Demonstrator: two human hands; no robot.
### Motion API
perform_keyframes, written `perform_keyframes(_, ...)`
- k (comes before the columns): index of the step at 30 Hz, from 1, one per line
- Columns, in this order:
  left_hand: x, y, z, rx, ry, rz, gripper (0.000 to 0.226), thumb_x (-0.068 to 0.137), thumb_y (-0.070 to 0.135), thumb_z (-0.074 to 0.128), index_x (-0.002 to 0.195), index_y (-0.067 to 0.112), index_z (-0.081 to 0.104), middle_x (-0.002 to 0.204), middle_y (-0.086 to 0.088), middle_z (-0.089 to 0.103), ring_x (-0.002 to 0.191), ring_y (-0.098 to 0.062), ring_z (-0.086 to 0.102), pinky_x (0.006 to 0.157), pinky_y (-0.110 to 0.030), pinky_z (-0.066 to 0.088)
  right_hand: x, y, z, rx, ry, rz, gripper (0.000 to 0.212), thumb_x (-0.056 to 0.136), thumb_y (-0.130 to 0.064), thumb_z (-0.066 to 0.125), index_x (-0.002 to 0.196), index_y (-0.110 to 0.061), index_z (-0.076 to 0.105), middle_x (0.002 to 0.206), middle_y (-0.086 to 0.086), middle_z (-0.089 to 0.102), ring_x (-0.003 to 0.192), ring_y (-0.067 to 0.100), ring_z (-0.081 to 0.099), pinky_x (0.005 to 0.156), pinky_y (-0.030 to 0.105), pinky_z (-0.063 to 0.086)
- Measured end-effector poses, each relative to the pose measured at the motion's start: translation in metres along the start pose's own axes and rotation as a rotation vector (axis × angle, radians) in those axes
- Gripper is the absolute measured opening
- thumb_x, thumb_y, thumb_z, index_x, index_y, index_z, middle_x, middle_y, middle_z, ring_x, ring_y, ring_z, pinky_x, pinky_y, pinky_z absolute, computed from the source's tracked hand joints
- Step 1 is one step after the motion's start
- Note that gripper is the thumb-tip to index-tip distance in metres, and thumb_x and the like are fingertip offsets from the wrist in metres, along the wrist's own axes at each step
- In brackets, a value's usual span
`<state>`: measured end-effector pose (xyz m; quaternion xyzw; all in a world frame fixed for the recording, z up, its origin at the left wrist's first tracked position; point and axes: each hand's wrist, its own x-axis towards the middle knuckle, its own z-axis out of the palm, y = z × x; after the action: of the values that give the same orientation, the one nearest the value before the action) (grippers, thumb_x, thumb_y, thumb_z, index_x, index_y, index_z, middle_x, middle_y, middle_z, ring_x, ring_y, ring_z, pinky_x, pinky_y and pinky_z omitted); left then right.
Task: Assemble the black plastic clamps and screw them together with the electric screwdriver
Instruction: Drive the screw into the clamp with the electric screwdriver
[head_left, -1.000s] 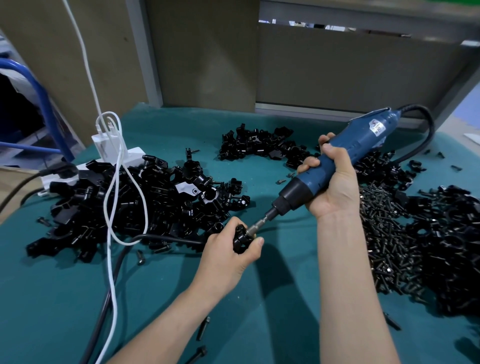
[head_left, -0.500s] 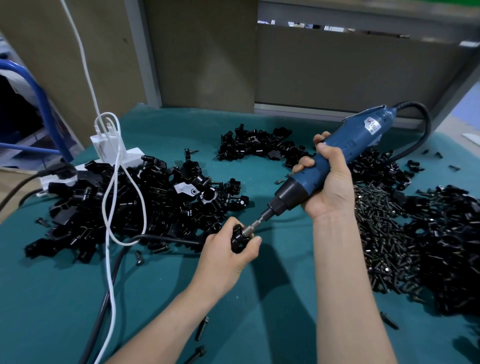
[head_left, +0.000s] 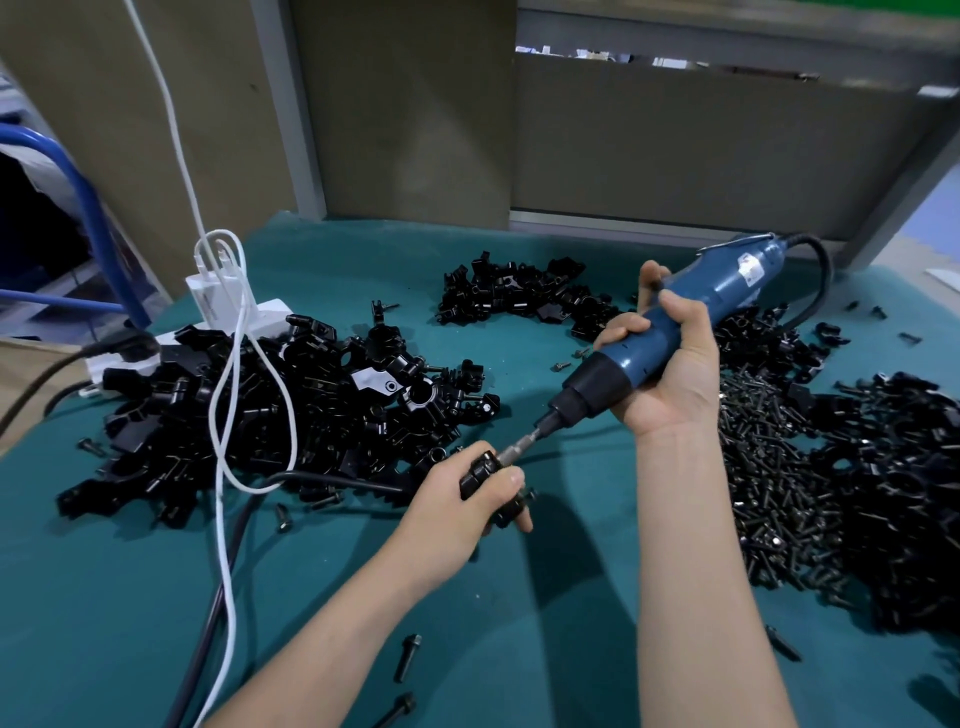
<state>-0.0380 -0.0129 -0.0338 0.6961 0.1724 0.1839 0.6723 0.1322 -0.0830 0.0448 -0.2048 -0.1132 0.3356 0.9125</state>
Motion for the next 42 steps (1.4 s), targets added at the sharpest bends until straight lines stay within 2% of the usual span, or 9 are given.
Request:
perform_keyframes(3,0.0,-0.001,-0.004,-0.203,-0.034,-0.023,0.021,0.081,0.029,0.052,0.075,0.009,0.051,0.061,-0.011,0.064,0.036,-0.01,0.027,0.036,-0.014,0.023,0.0,-0.009,-0.004,0.046,-0.005,-0.022,0.025,0.077,-0.012,0.056,0.1,-0.02,0.052,0.096,-0.012,0.066,0.048,0.005,0.048,0.051,0.018,0.046)
perform_keyframes(5,0.001,-0.003,-0.005,-0.316,-0.023,-0.039,0.023,0.076,0.037,0.058,0.072,0.015,0.054,0.06,-0.011,0.062,0.036,-0.01,0.025,0.036,-0.013,0.023,-0.002,-0.014,-0.006,0.044,-0.002,-0.045,0.024,0.077,-0.011,0.055,0.099,-0.02,0.052,0.095,-0.012,0.065,0.047,0.005,0.047,0.051,0.019,0.047)
perform_keyframes(9,0.003,-0.004,-0.005,-0.388,-0.018,-0.058,0.021,0.068,0.045,0.061,0.064,0.025,0.06,0.058,-0.008,0.06,0.036,-0.008,0.025,0.036,-0.015,0.024,-0.004,-0.019,-0.008,-0.011,-0.003,-0.052,0.025,0.076,-0.012,0.056,0.099,-0.021,0.05,0.092,-0.012,0.065,0.047,0.004,0.046,0.05,0.018,0.046)
perform_keyframes(16,0.002,-0.004,-0.004,-0.357,0.001,-0.058,0.033,0.073,0.038,0.064,0.076,0.01,0.047,0.056,-0.008,0.059,0.035,-0.009,0.023,0.038,-0.015,0.023,-0.002,-0.011,-0.001,-0.087,-0.021,-0.01,0.024,0.074,-0.013,0.056,0.097,-0.02,0.052,0.092,-0.012,0.065,0.046,0.004,0.045,0.05,0.018,0.044)
perform_keyframes(20,0.003,-0.005,-0.002,-0.337,0.022,-0.087,0.027,0.081,0.034,0.053,0.072,0.012,0.042,0.05,-0.008,0.056,0.034,-0.008,0.024,0.037,-0.014,0.022,-0.002,-0.01,-0.001,-0.077,-0.035,-0.003,0.022,0.074,-0.013,0.056,0.095,-0.02,0.053,0.089,-0.012,0.066,0.045,0.004,0.045,0.049,0.018,0.044)
perform_keyframes(30,0.004,-0.009,0.0,-0.257,0.029,-0.131,0.029,0.08,0.037,0.053,0.07,0.014,0.041,0.048,-0.008,0.055,0.033,-0.01,0.025,0.036,-0.015,0.022,-0.005,-0.006,0.003,-0.153,-0.08,-0.042,0.022,0.076,-0.012,0.053,0.096,-0.022,0.053,0.086,-0.013,0.063,0.046,0.004,0.043,0.049,0.018,0.043)
perform_keyframes(35,0.004,-0.009,-0.002,-0.279,0.032,-0.126,0.029,0.082,0.036,0.054,0.069,0.014,0.042,0.048,-0.01,0.054,0.032,-0.01,0.025,0.036,-0.015,0.022,-0.006,-0.005,0.006,-0.169,-0.08,-0.05,0.019,0.084,-0.01,0.047,0.098,-0.022,0.053,0.087,-0.012,0.062,0.045,0.004,0.043,0.049,0.019,0.043)
perform_keyframes(39,0.002,-0.011,-0.002,-0.29,0.05,-0.115,0.032,0.097,0.025,0.05,0.069,0.011,0.041,0.045,-0.012,0.051,0.029,-0.008,0.028,0.035,-0.015,0.021,-0.006,-0.003,0.007,-0.16,-0.09,-0.037,0.022,0.078,-0.011,0.051,0.097,-0.022,0.053,0.088,-0.012,0.061,0.046,0.004,0.043,0.048,0.019,0.043)
perform_keyframes(42,0.001,-0.01,-0.001,-0.284,0.06,-0.096,0.03,0.091,0.031,0.052,0.071,0.011,0.043,0.043,-0.012,0.049,0.028,-0.009,0.027,0.035,-0.014,0.021,-0.006,-0.002,0.008,-0.151,-0.101,-0.027,0.024,0.074,-0.012,0.053,0.097,-0.022,0.054,0.088,-0.012,0.061,0.046,0.004,0.043,0.048,0.019,0.043)
